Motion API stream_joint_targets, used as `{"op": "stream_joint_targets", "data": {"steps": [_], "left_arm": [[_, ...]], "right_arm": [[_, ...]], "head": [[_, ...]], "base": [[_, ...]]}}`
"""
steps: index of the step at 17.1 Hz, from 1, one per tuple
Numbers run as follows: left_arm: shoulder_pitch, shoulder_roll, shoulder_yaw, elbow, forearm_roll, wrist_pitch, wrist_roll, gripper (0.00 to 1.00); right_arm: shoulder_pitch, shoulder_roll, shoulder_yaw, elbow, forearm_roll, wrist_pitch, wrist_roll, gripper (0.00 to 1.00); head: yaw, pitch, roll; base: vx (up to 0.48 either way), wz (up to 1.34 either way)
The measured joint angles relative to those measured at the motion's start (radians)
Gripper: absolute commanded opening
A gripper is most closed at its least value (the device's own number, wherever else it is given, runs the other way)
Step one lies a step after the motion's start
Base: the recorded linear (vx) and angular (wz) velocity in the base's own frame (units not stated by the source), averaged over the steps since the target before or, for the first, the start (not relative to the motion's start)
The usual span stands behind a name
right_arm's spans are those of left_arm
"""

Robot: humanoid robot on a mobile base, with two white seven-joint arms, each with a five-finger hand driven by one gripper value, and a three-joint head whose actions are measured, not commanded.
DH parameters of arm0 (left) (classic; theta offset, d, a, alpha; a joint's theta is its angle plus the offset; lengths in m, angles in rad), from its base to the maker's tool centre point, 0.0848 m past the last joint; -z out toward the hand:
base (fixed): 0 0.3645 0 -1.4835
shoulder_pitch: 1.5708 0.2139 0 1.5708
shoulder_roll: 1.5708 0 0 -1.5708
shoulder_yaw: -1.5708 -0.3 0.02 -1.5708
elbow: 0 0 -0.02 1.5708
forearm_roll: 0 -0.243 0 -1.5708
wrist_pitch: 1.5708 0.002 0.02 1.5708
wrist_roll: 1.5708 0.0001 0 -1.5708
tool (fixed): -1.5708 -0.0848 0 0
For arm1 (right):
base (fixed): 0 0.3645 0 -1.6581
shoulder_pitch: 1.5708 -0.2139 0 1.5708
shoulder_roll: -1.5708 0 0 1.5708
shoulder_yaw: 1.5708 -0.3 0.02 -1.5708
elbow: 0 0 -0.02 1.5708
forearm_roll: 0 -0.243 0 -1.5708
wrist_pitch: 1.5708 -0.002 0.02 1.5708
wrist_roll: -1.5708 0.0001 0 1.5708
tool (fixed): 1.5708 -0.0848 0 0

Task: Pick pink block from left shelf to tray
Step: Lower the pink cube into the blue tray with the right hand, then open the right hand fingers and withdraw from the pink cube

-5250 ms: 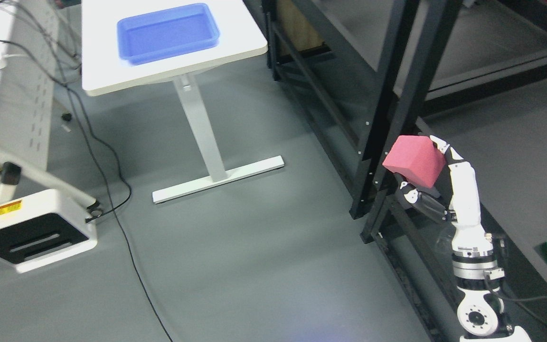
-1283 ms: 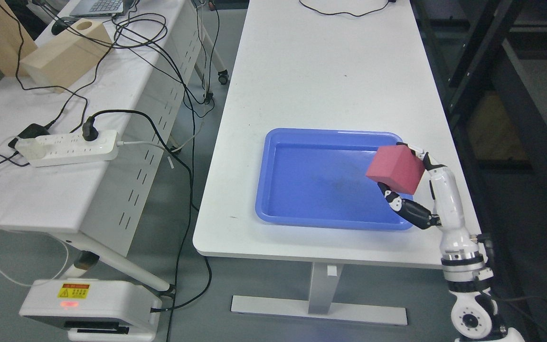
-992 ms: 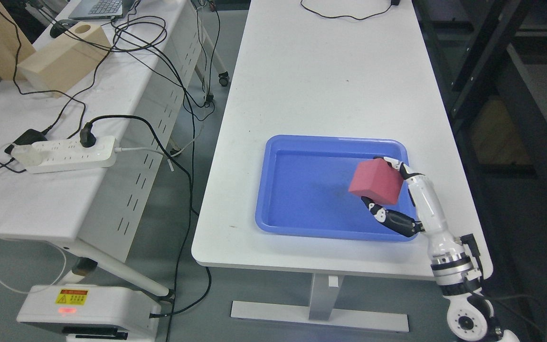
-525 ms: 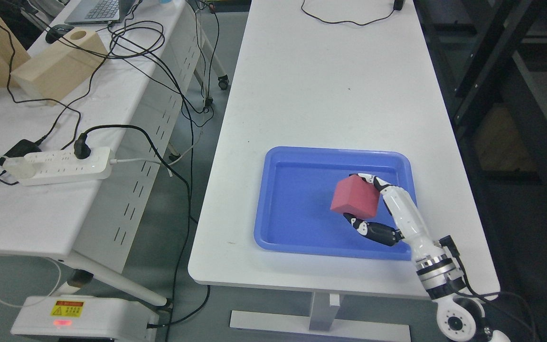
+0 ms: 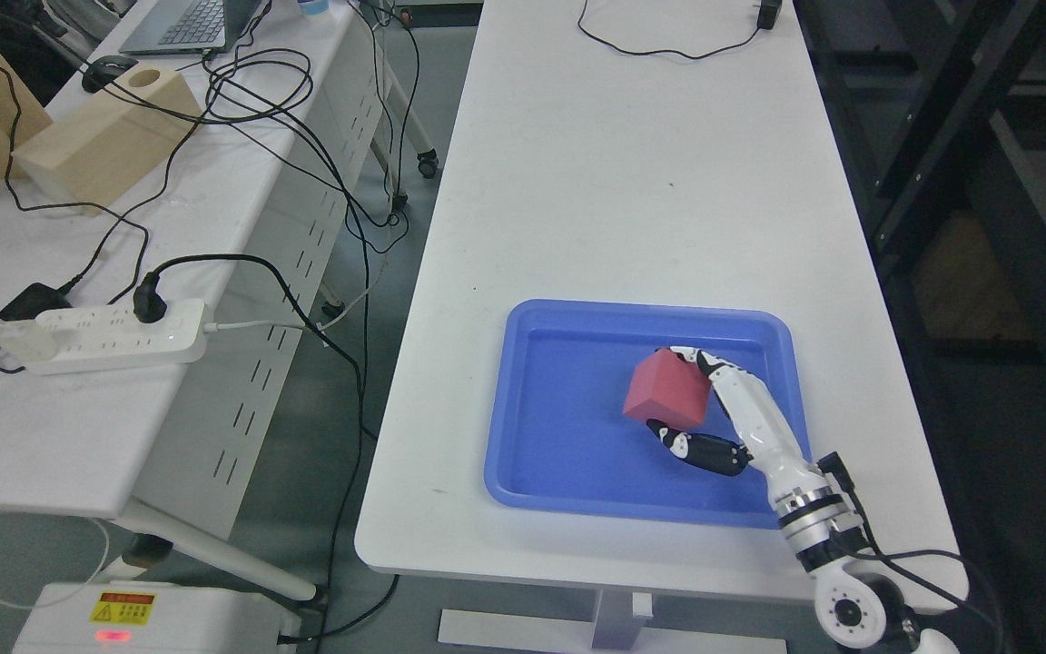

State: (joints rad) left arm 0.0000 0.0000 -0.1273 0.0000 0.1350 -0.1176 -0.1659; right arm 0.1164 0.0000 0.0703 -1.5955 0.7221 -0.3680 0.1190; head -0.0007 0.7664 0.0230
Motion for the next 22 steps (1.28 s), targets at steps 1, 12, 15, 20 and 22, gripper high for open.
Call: {"op": "stream_joint_targets", "data": {"steps": [1, 12, 15, 20, 22], "left_arm": [[0.000, 0.000, 0.000, 0.000, 0.000, 0.000, 0.000, 1.00], [0.000, 0.000, 0.000, 0.000, 0.000, 0.000, 0.000, 1.00], [0.000, 0.000, 0.000, 0.000, 0.000, 0.000, 0.000, 1.00], [0.000, 0.000, 0.000, 0.000, 0.000, 0.000, 0.000, 1.00], [0.000, 0.000, 0.000, 0.000, 0.000, 0.000, 0.000, 1.00]], "right_arm": [[0.001, 0.000, 0.002, 0.000, 0.000, 0.005, 0.001, 0.66], [0.014, 0.000, -0.011, 0.004, -0.202, 0.015, 0.007, 0.99], [0.018, 0.000, -0.025, 0.004, -0.283, 0.017, 0.007, 0.99], [0.026, 0.000, -0.066, -0.002, -0.421, -0.072, 0.065, 0.99], [0.029, 0.000, -0.082, -0.004, -0.472, -0.091, 0.108, 0.99]], "head": [[0.0000, 0.000, 0.000], [0.0000, 0.000, 0.000], [0.0000, 0.000, 0.000], [0.0000, 0.000, 0.000], [0.0000, 0.000, 0.000]], "base": [[0.033, 0.00], [0.003, 0.00], [0.000, 0.00], [0.000, 0.00], [0.000, 0.00]]}}
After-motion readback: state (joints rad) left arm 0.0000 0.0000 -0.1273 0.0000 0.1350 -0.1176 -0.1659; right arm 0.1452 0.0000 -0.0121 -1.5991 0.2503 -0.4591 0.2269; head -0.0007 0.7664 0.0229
